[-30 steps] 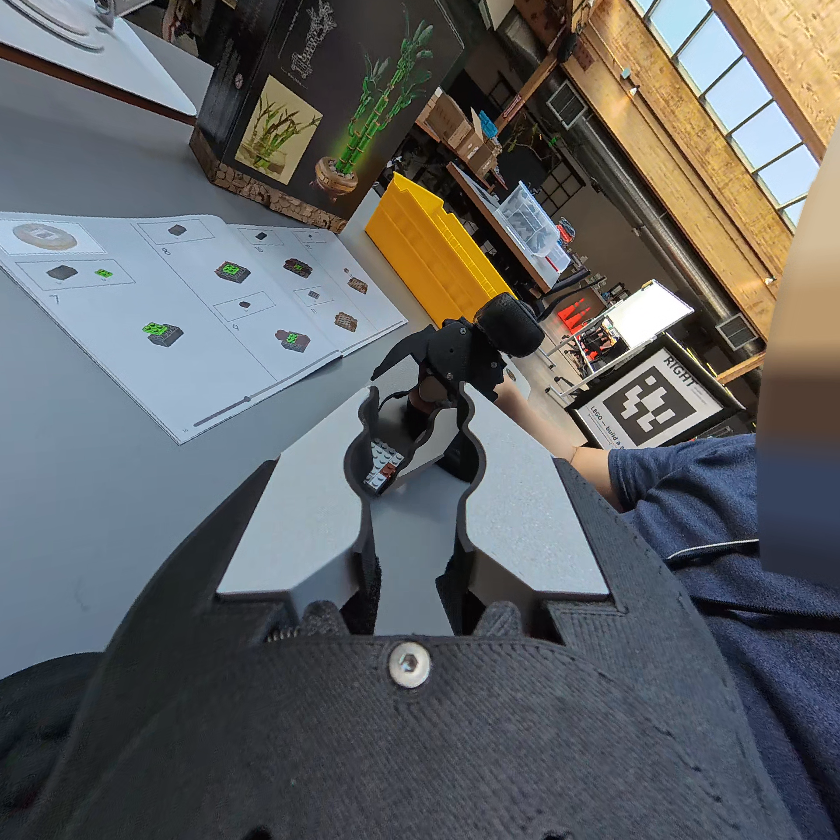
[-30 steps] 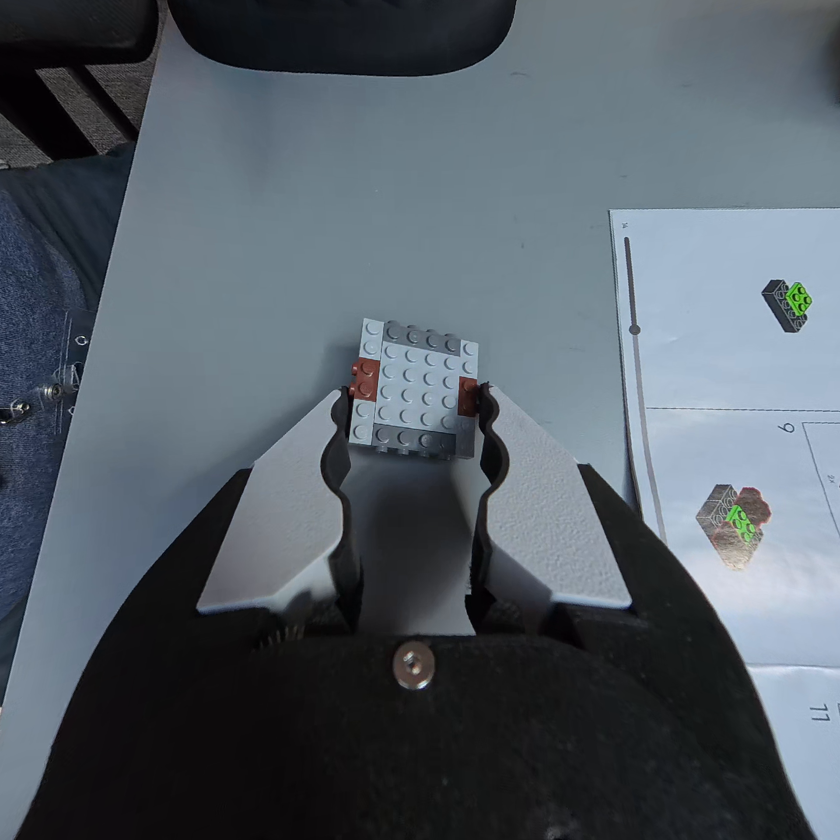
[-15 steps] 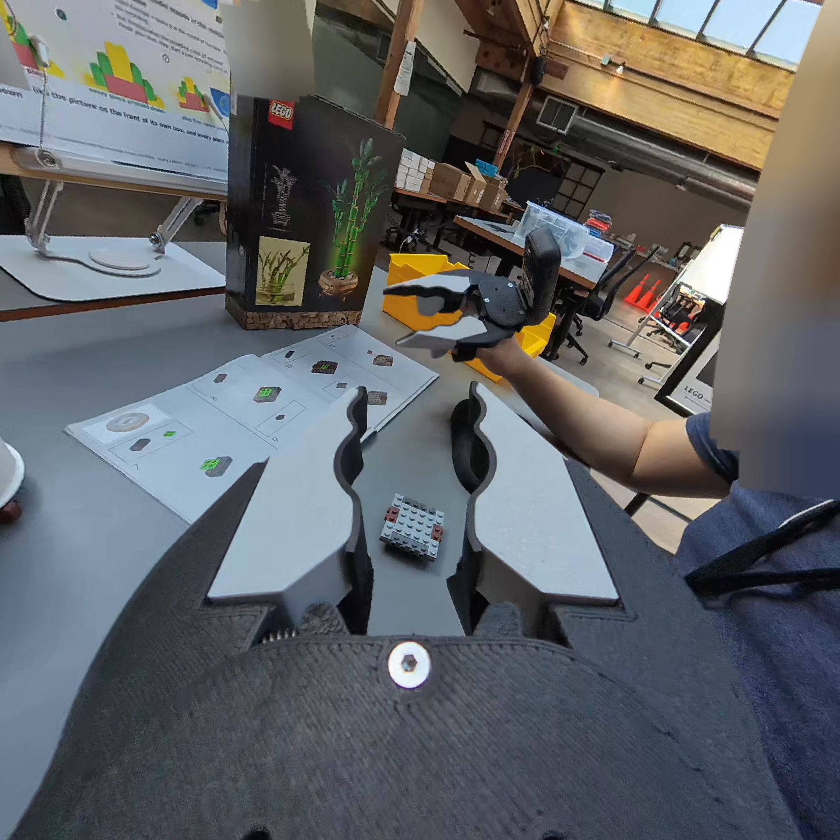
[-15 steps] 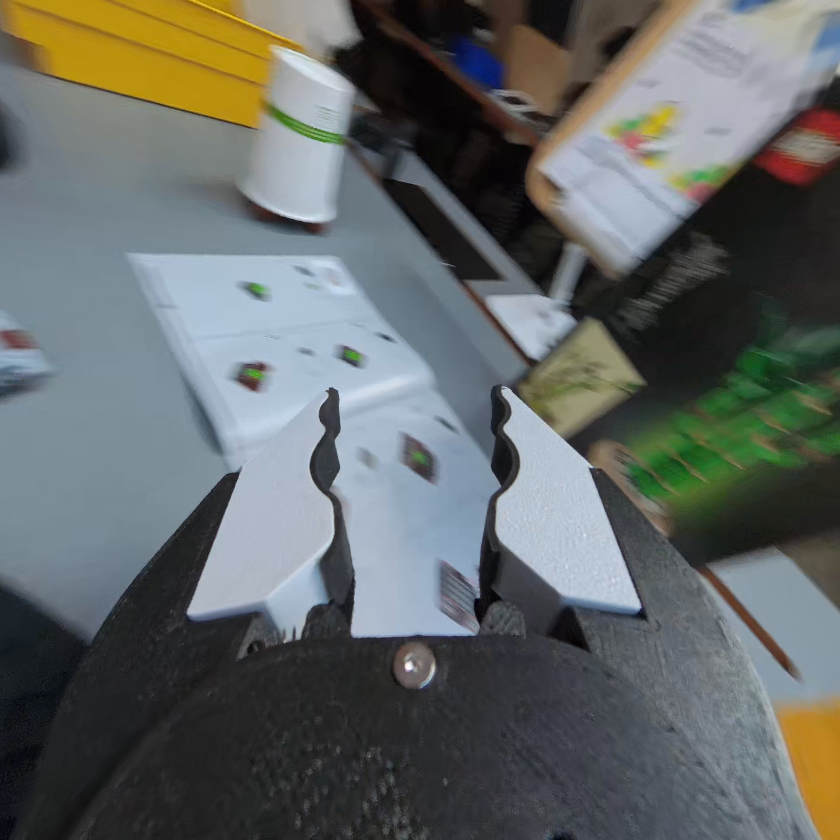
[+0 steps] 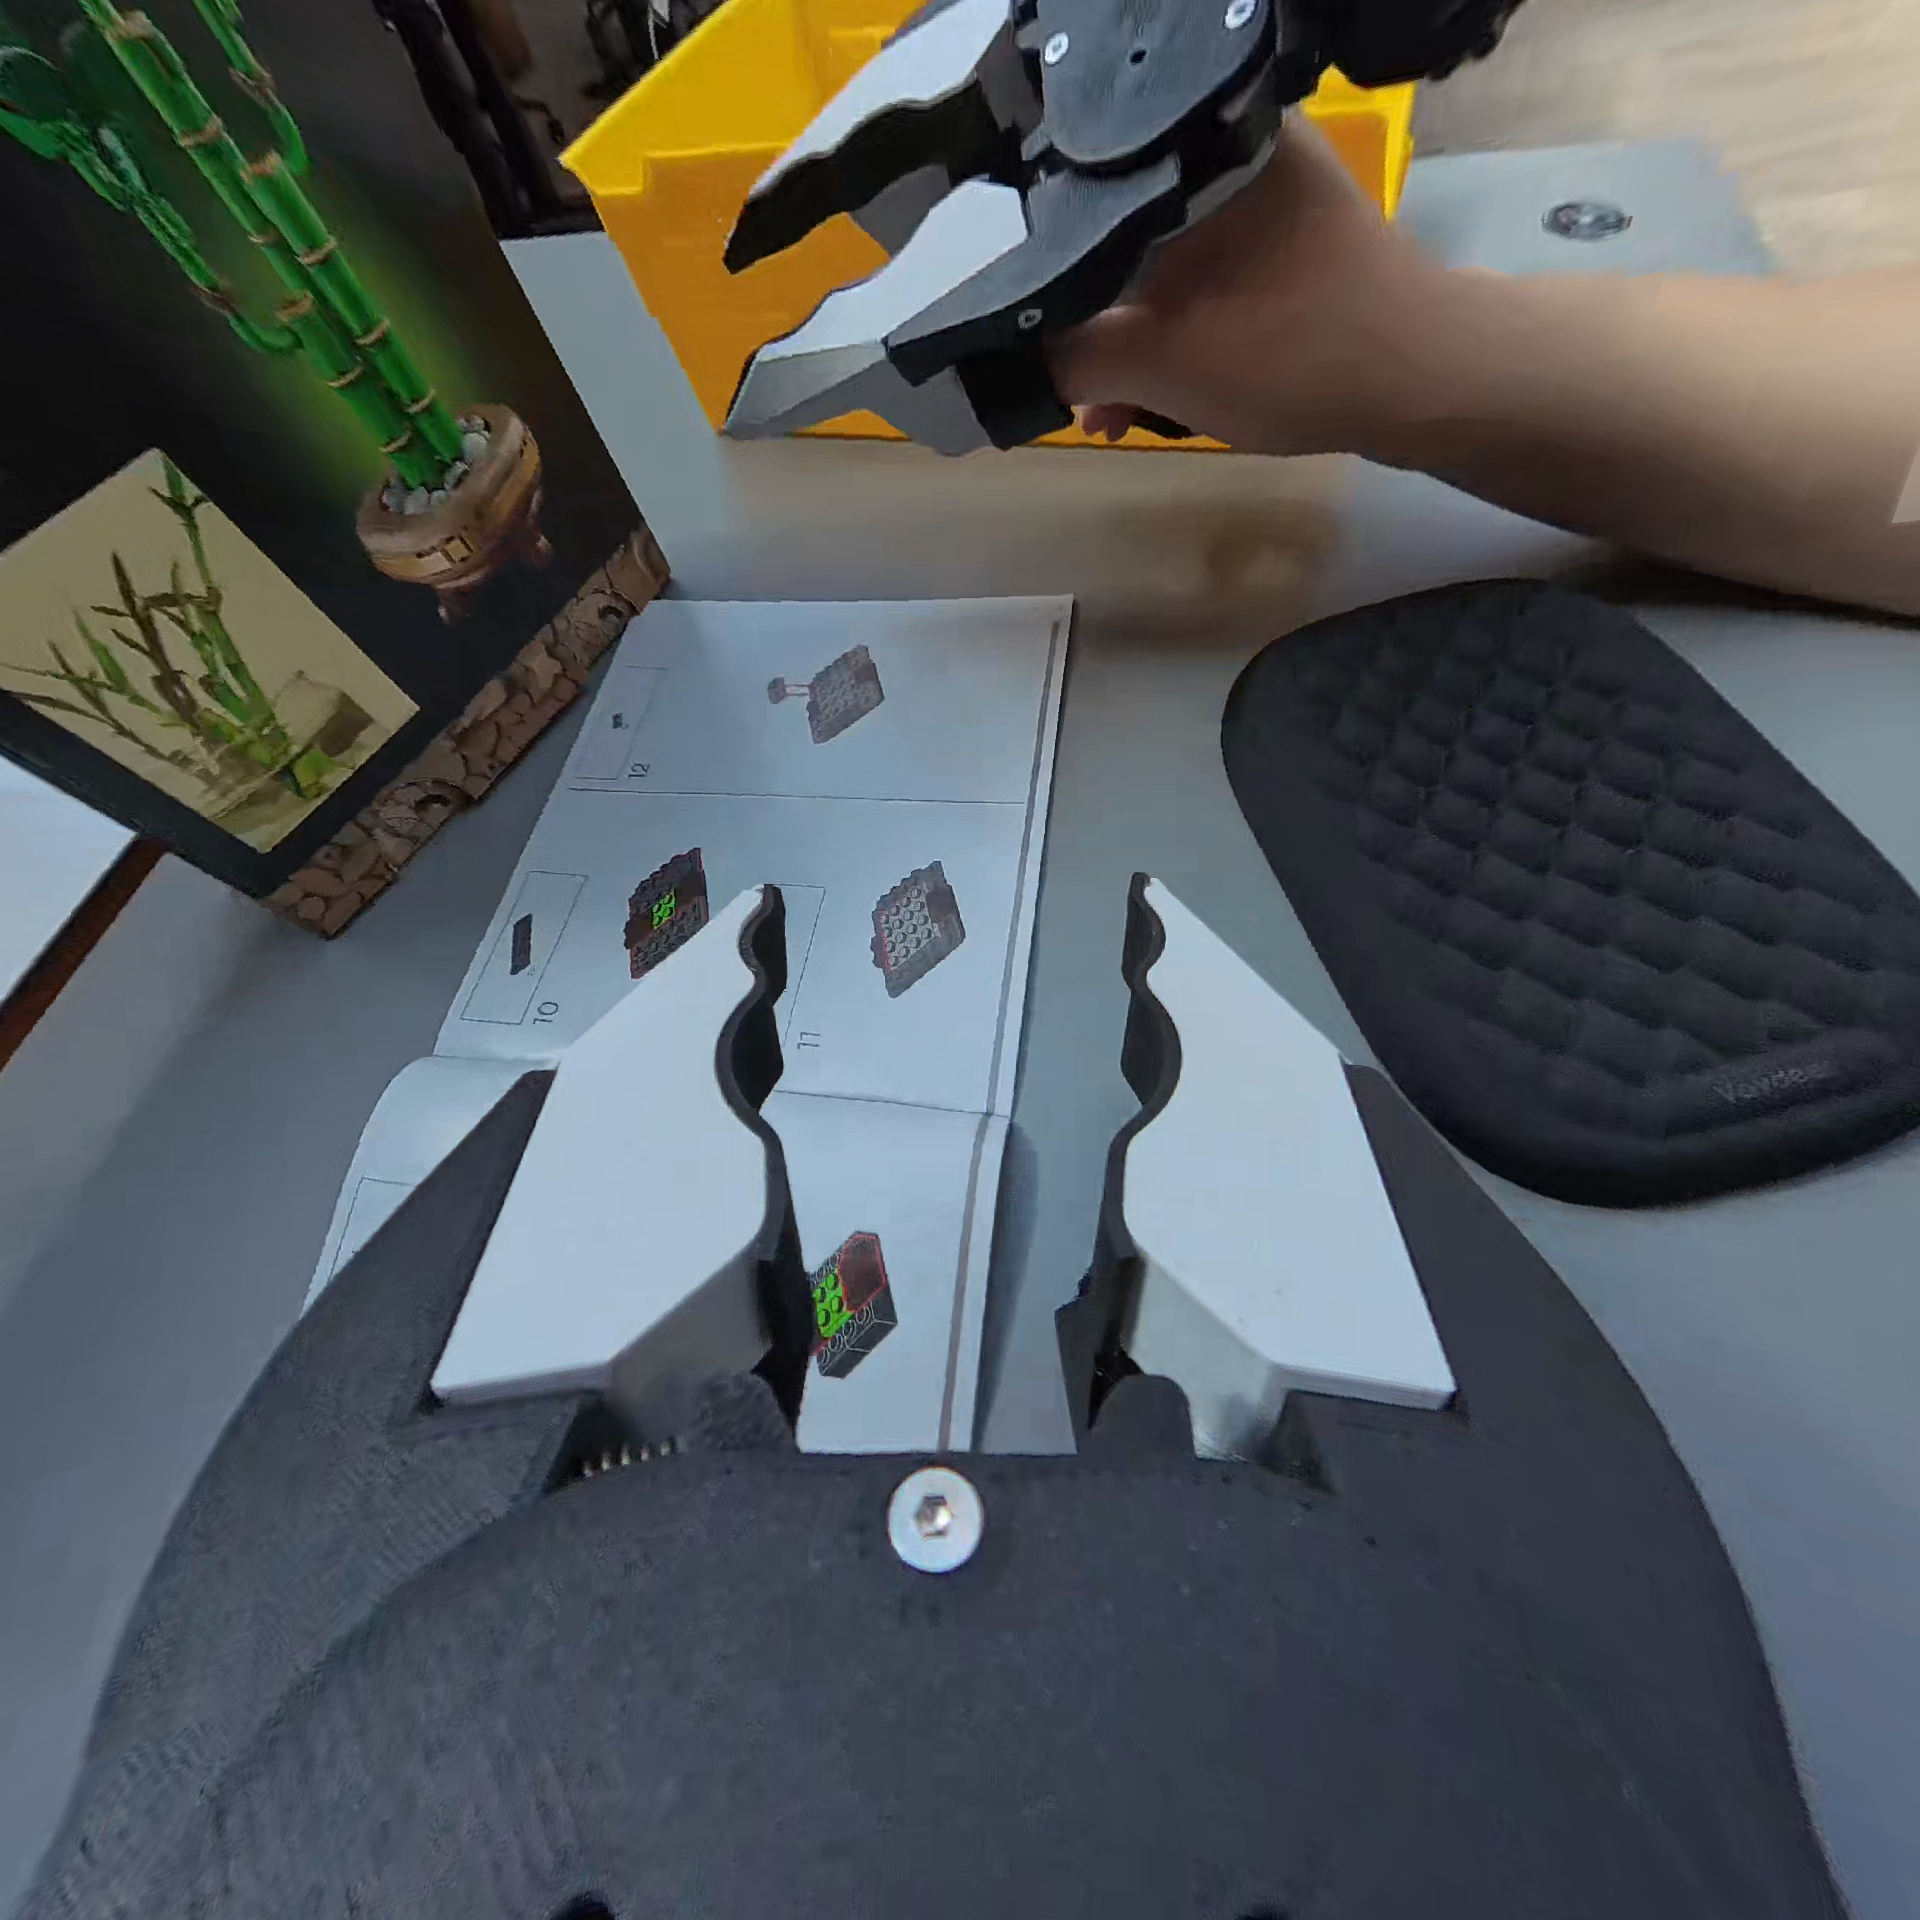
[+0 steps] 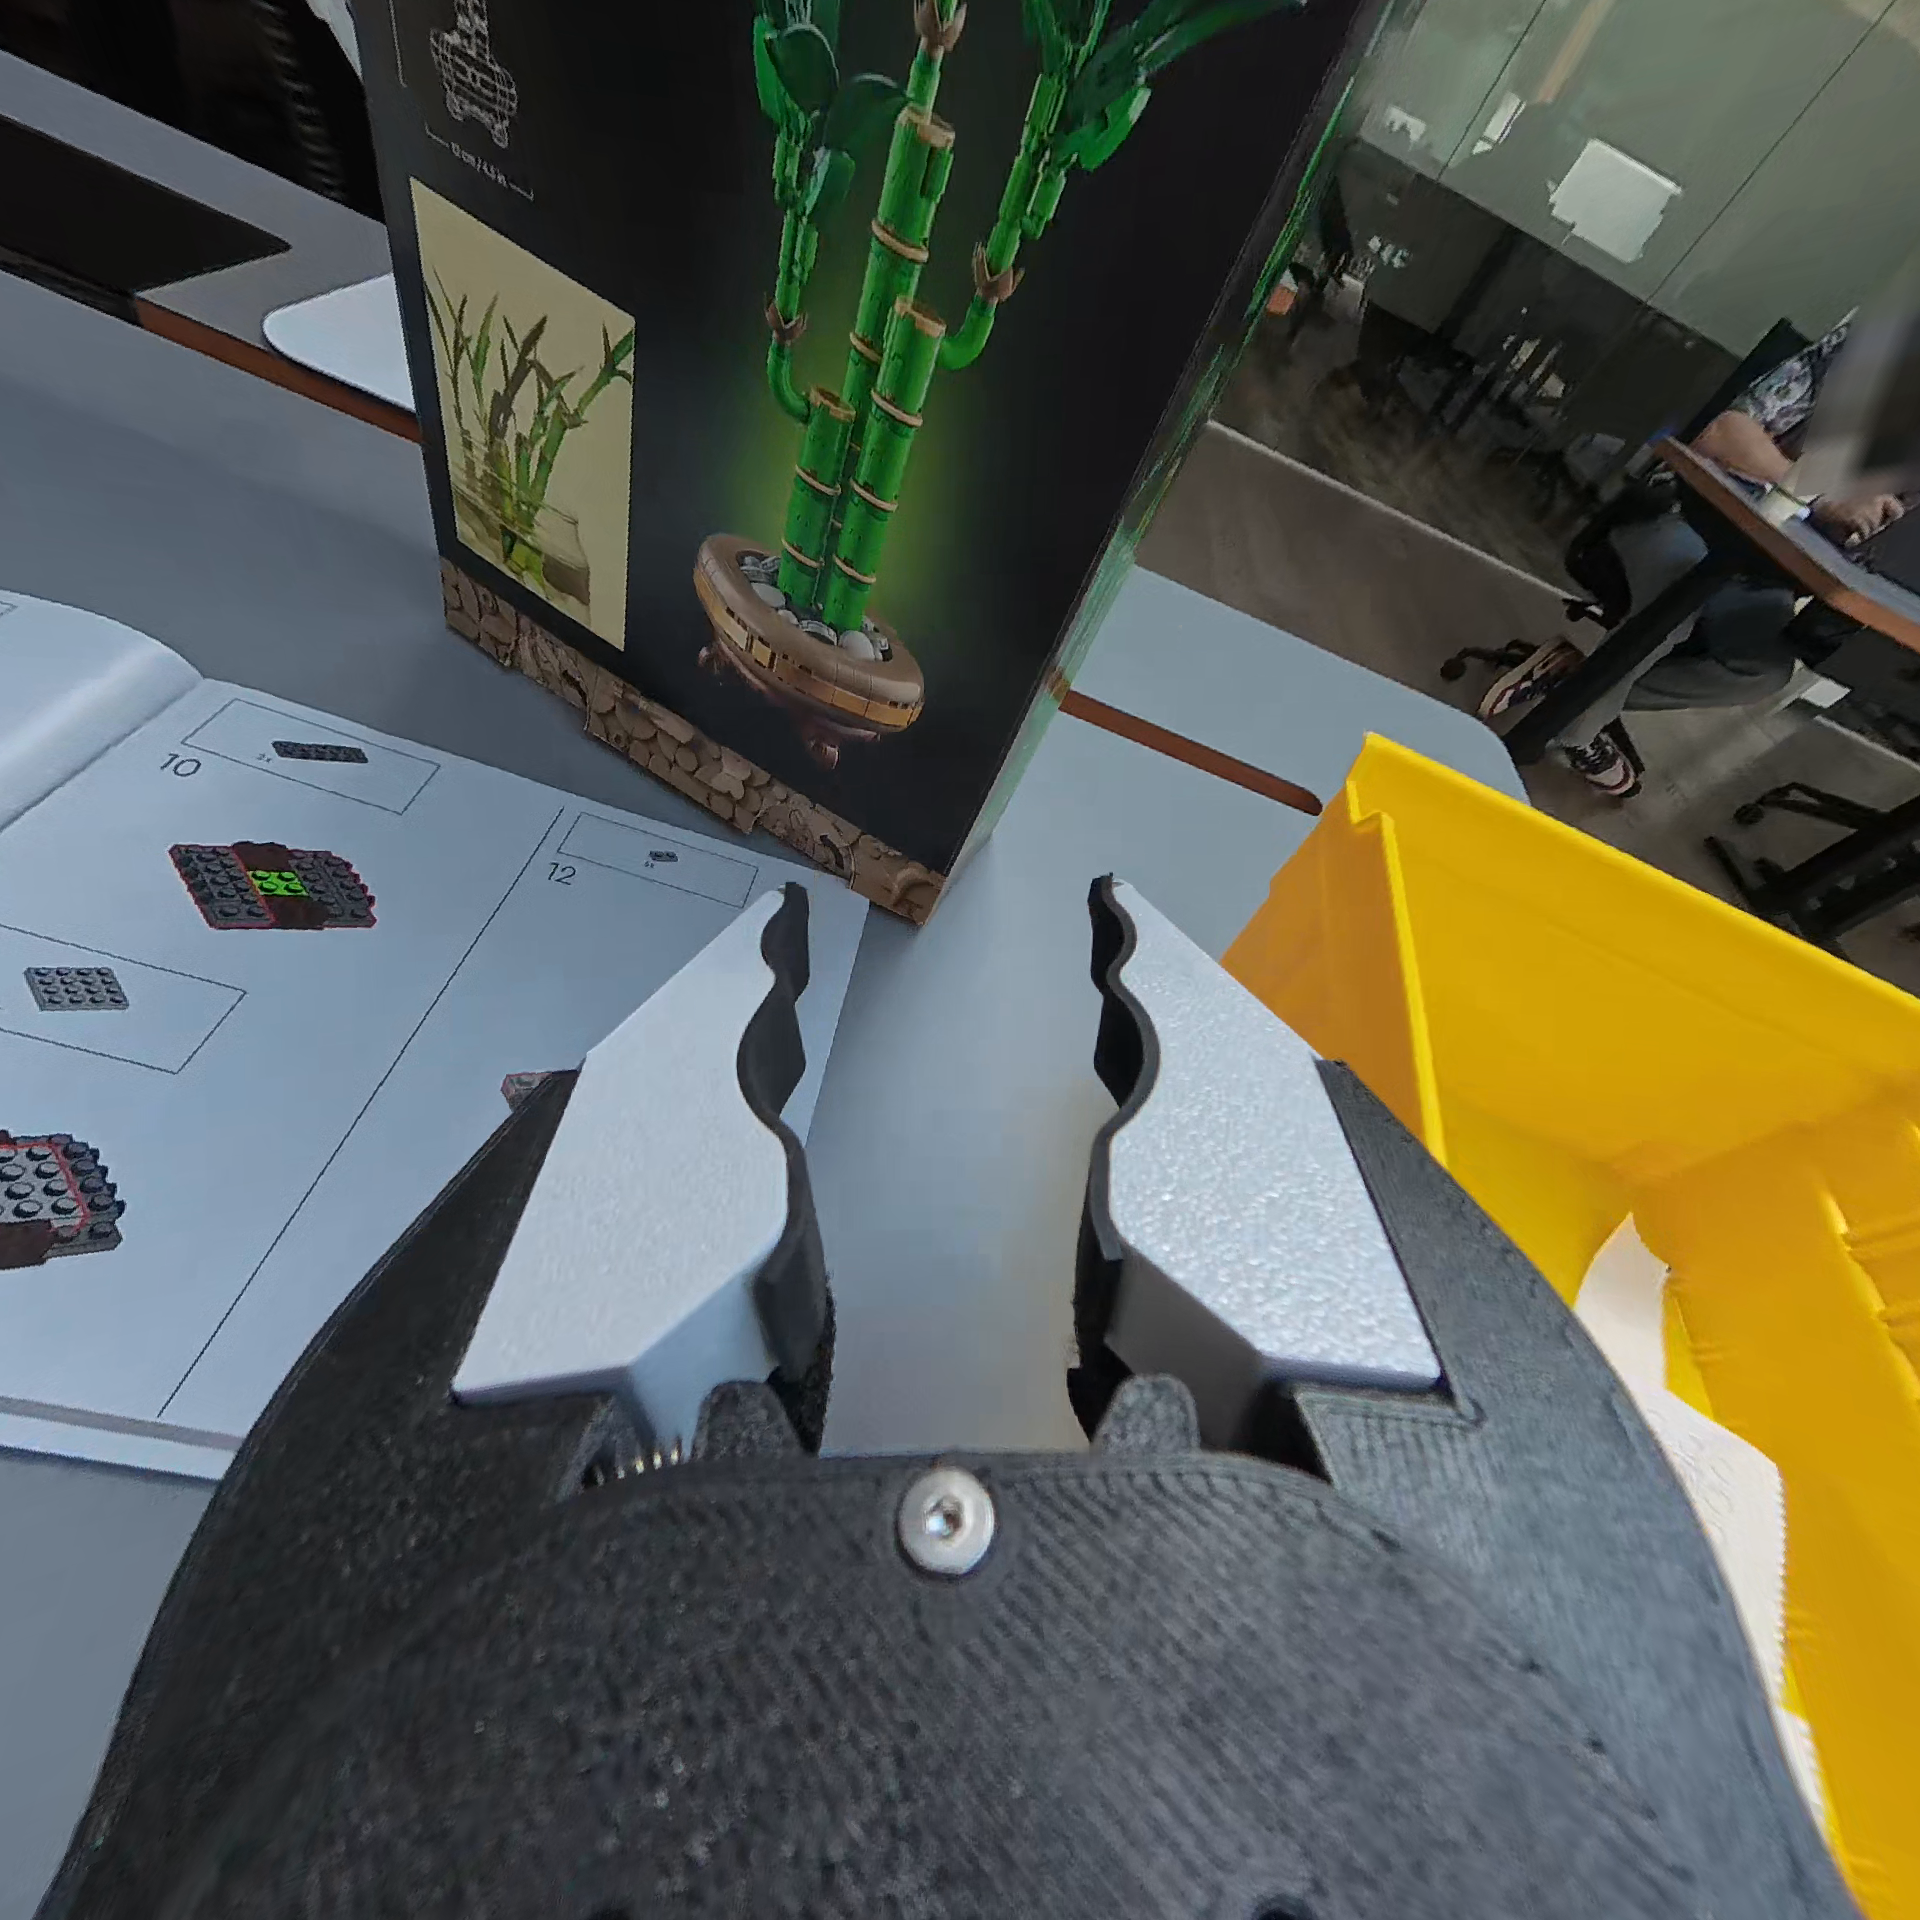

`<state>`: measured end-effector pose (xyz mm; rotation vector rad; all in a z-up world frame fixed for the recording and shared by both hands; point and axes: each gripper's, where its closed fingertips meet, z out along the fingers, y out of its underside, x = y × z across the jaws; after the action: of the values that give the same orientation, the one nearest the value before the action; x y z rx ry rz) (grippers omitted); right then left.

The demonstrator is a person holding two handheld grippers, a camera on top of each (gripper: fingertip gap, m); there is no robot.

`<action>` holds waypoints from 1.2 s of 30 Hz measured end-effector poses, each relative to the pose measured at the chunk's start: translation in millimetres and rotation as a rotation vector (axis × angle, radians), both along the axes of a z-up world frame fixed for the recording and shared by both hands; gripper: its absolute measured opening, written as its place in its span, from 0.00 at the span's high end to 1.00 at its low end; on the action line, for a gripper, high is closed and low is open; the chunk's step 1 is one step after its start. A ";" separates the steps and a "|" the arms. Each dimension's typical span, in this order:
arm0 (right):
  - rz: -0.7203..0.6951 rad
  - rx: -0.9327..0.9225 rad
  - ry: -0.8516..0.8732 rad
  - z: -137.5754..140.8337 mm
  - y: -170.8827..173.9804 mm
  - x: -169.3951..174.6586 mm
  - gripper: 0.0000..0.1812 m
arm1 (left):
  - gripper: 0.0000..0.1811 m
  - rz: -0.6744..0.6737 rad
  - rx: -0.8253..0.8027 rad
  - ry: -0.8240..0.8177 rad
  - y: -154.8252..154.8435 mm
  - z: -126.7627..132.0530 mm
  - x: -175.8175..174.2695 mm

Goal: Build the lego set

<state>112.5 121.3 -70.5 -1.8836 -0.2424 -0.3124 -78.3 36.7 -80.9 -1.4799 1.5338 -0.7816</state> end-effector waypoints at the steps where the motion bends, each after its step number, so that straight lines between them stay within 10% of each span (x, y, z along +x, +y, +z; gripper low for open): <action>1: 0.004 -0.029 0.014 -4.4 -0.2 0.1 0.70 | 0.65 -0.029 -0.004 0.060 4.5 -10.6 8.3; 12: 0.087 -0.275 0.070 -39.2 -8.0 -17.9 0.70 | 0.64 -0.159 -0.017 0.623 23.0 -79.7 10.3; 36: 0.102 -0.319 0.117 -42.7 -12.0 -12.5 0.70 | 0.78 -0.234 -0.142 0.603 17.0 -80.3 1.8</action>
<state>100.0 109.3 -113.2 -2.1865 -0.3227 -0.0966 -76.6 53.7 -161.2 -1.7627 2.1667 -0.6107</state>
